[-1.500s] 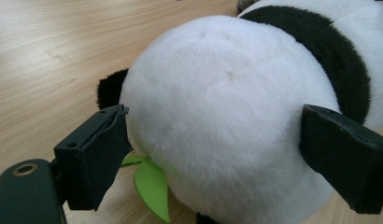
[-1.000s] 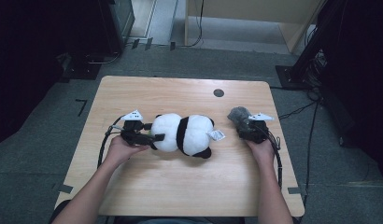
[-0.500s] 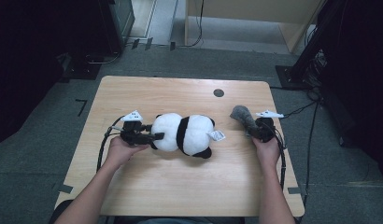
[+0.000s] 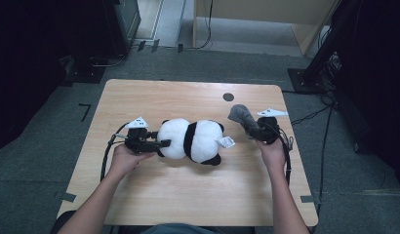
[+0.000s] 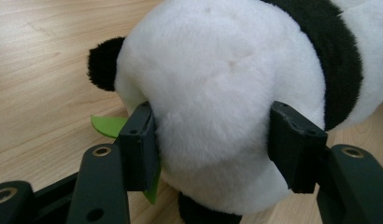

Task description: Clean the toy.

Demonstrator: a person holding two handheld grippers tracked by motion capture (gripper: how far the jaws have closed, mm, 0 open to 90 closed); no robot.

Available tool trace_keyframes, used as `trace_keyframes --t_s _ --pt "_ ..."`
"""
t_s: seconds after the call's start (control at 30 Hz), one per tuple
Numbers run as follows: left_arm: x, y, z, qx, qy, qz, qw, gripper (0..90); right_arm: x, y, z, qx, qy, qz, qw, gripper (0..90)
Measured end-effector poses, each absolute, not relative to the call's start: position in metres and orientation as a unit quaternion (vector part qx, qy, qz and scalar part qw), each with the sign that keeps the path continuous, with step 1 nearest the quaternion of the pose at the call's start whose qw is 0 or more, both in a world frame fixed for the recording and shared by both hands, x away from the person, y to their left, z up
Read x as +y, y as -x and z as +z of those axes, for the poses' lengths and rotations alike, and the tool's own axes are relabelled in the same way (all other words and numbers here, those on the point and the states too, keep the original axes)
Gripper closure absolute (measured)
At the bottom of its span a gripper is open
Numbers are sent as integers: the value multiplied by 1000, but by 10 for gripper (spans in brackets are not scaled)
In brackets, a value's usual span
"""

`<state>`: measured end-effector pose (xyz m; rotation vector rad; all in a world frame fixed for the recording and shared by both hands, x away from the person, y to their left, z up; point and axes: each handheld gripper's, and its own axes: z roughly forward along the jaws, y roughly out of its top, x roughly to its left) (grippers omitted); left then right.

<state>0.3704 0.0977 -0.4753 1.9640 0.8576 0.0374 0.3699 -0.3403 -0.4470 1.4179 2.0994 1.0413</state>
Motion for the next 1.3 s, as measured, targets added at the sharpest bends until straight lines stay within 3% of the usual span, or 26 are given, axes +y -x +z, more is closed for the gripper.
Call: trace_keyframes --t_s 0.73,1.3 --pt "97 -365 -475 364 -798 19 481 425 -252 -395 -373 801 -416 387 187 703" --pt "97 -364 -475 364 -798 24 480 424 -149 -421 -369 842 -358 380 137 702"
